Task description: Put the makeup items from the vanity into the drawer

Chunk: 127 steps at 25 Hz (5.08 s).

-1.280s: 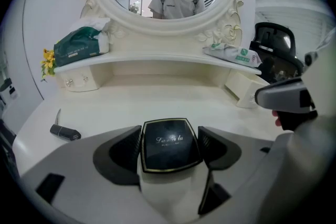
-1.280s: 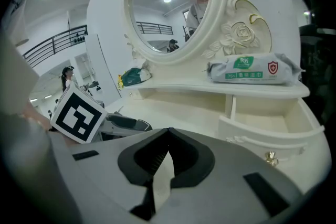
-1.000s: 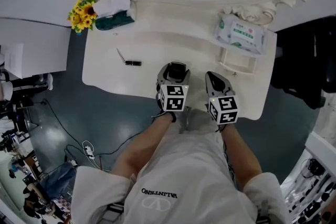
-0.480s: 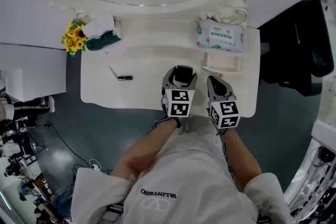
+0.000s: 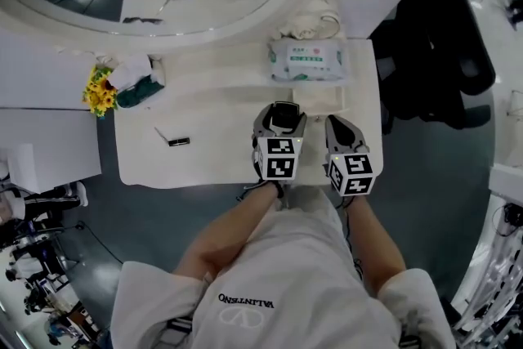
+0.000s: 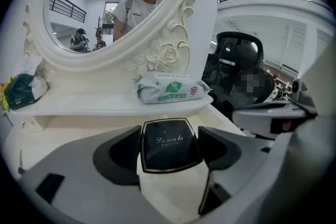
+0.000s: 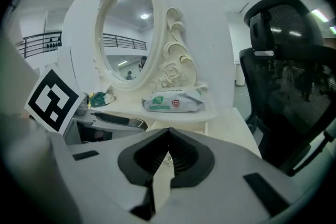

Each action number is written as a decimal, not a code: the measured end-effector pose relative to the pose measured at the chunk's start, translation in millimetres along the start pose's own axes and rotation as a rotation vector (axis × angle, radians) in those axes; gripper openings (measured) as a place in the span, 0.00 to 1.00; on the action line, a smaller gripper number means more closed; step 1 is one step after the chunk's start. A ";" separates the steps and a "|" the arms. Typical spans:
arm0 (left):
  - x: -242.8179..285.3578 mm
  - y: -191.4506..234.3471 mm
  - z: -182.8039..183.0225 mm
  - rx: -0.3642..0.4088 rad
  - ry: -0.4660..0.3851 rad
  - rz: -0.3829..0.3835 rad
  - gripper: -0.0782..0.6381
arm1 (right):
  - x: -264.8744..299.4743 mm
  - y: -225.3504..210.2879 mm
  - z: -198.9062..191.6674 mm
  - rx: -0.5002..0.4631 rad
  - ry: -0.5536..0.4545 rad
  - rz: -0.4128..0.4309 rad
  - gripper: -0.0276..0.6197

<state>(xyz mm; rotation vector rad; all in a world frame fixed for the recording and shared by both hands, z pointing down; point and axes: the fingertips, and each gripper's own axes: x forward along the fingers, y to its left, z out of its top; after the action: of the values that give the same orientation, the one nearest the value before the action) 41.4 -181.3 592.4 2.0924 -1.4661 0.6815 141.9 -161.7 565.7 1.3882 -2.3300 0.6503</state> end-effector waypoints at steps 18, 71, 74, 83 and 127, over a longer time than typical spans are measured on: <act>35.8 -48.9 24.9 0.039 -0.010 -0.023 0.58 | 21.0 -33.2 21.2 -0.009 -0.032 -0.029 0.06; 70.1 -56.9 19.4 0.026 0.040 0.056 0.58 | 32.8 -56.7 3.1 -0.025 0.012 -0.033 0.06; 67.8 -58.0 22.3 0.016 0.010 0.030 0.58 | 32.1 -56.7 3.4 -0.026 0.009 -0.031 0.06; 16.2 -32.4 36.5 0.105 -0.155 0.050 0.19 | 11.6 -48.0 6.2 -0.013 -0.020 -0.014 0.06; -388.4 241.8 132.7 0.015 -0.867 0.236 0.11 | -153.3 49.3 180.8 -0.195 -0.447 -0.024 0.06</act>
<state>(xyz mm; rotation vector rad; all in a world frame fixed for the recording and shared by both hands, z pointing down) -287.5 -67.5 267.2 2.3694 -2.1653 -0.2069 157.0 -129.3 326.2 1.5919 -2.6176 0.1001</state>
